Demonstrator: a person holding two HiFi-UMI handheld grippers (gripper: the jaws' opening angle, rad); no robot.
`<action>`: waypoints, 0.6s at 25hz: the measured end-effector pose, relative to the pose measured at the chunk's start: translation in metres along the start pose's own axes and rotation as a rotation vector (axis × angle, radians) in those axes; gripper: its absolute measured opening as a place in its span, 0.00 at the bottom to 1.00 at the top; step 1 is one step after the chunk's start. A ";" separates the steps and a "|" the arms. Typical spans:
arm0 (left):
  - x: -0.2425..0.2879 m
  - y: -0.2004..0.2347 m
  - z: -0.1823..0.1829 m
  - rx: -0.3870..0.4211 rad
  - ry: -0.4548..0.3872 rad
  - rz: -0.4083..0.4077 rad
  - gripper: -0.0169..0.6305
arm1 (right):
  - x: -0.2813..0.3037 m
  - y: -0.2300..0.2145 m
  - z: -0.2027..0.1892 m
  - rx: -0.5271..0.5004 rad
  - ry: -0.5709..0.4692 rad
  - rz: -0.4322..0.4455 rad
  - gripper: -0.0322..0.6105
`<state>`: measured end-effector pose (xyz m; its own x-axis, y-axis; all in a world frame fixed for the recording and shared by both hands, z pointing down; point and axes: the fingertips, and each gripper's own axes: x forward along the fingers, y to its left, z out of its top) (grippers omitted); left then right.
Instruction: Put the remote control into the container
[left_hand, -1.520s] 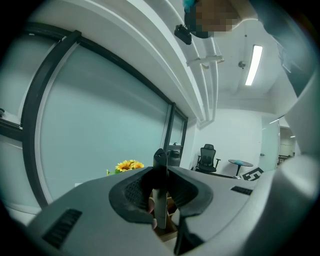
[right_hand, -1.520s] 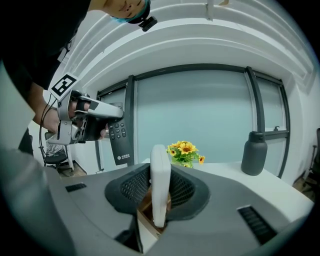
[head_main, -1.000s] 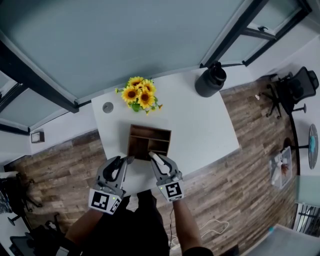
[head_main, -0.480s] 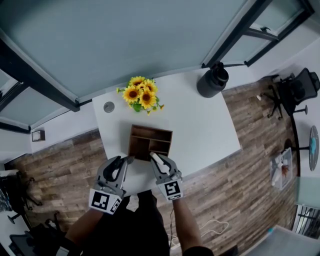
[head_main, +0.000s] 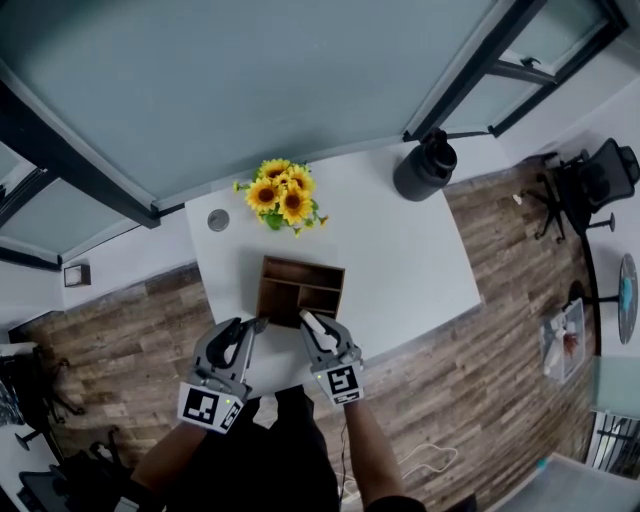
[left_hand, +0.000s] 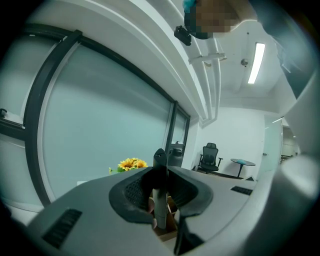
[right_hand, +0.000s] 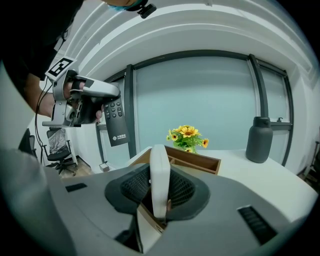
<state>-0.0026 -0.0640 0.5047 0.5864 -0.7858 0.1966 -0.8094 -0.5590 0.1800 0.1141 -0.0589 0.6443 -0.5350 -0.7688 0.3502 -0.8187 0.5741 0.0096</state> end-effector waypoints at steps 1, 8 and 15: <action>0.000 0.000 0.000 0.001 -0.001 0.001 0.16 | 0.000 0.000 0.000 0.001 0.002 -0.002 0.20; -0.001 0.001 0.001 -0.007 -0.005 0.002 0.16 | 0.001 0.003 -0.001 -0.025 0.023 -0.019 0.20; -0.001 0.001 0.003 0.003 -0.011 -0.002 0.16 | 0.003 0.003 0.000 -0.036 0.038 -0.037 0.20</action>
<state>-0.0037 -0.0644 0.5018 0.5877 -0.7874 0.1860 -0.8083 -0.5613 0.1778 0.1097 -0.0600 0.6452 -0.4955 -0.7788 0.3845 -0.8295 0.5557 0.0566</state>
